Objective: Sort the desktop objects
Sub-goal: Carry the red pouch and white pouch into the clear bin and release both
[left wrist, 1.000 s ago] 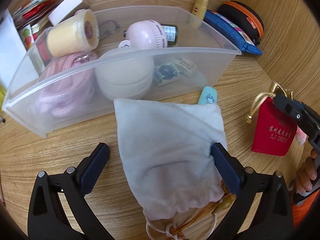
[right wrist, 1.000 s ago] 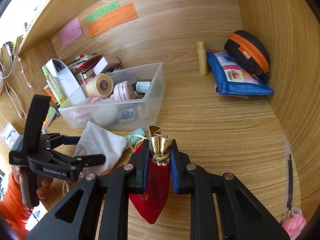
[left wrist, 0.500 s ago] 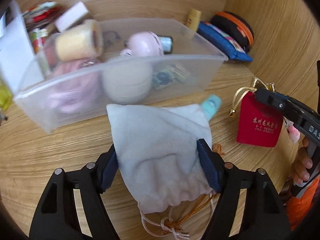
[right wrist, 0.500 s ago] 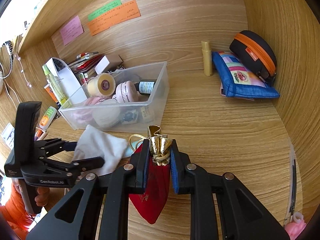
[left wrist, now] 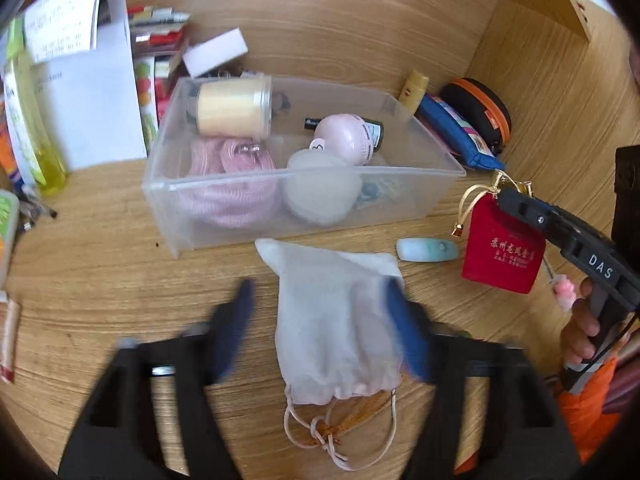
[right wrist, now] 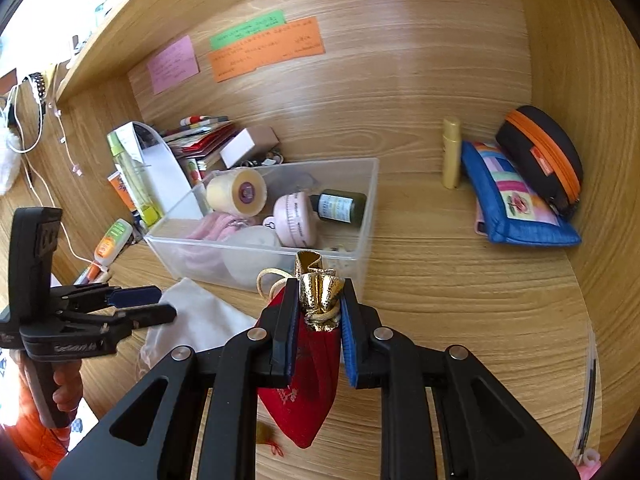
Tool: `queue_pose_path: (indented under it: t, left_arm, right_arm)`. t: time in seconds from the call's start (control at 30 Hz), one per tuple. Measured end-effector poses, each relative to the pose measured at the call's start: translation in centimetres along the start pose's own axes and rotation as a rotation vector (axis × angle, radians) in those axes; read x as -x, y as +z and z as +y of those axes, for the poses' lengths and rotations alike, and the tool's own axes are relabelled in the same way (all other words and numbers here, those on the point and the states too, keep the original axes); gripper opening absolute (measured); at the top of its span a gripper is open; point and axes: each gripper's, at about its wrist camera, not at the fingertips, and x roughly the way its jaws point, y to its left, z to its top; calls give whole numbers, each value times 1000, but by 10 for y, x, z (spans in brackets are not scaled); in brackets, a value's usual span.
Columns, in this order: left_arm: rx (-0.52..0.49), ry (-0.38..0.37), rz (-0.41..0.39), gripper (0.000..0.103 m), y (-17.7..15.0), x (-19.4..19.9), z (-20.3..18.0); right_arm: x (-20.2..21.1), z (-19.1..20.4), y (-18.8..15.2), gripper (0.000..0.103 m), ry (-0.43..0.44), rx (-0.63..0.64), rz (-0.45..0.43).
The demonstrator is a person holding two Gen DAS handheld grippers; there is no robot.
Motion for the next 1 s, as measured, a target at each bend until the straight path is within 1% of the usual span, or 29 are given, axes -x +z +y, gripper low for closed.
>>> queue_pose_path:
  t: [0.03,0.1,0.13,0.17,0.27,0.33,0.37,0.43,0.5,0.63,0.67,0.73,0.8,0.87,0.93,1.0]
  left_arm:
    - [-3,7,2,83,0,-2,-1]
    - [-17,22,30,85,0,-7,-2]
    - [-18,21,59,93,0,-14,-3]
    - [-18,13,75,97,0,-17,-3]
    - [-40,3,146,97,-4,-37,-10]
    - [-71,15,175,97,-5,-48,-17]
    - [-87,33,183,98,-5,-55,-20]
    - [-106,67,174,99,-5,-59,-25]
    - [-127,75,177,99,-5,-63,-31]
    - [-225,134,165,101,-12,-71,-50]
    - [-236,120,152,101,-14,-71,-53]
    - [-237,118,148,101,-14,-72,-56]
    - [-233,121,137,96,-14,-70,-54]
    - [-208,130,117,77,-13,-63,-47]
    - [-180,105,111,75,-12,-58,-40]
    - [-150,111,99,75,-14,-53,-31]
  right_arm:
    - [0,2,1,17,-2,3,0]
    - [-2,4,3,17,-9,13,1]
    - [-2,5,5,17,-9,19,0]
    - [-2,5,7,17,-8,24,-2]
    - [-1,9,19,17,-11,47,-25]
    - [0,12,27,17,-11,61,-43]
    - [0,13,30,17,-10,68,-48]
    - [0,17,38,17,-16,86,-65]
    - [-3,19,46,17,-22,99,-74]
    - [-9,20,59,17,-31,111,-83]
    - [-12,19,61,17,-31,110,-84]
    - [-16,18,66,17,-34,104,-81]
    - [-23,16,70,17,-35,97,-73]
    - [-30,14,73,17,-35,92,-61]
    - [-36,13,75,17,-38,90,-51]
    - [-42,13,78,17,-35,88,-41]
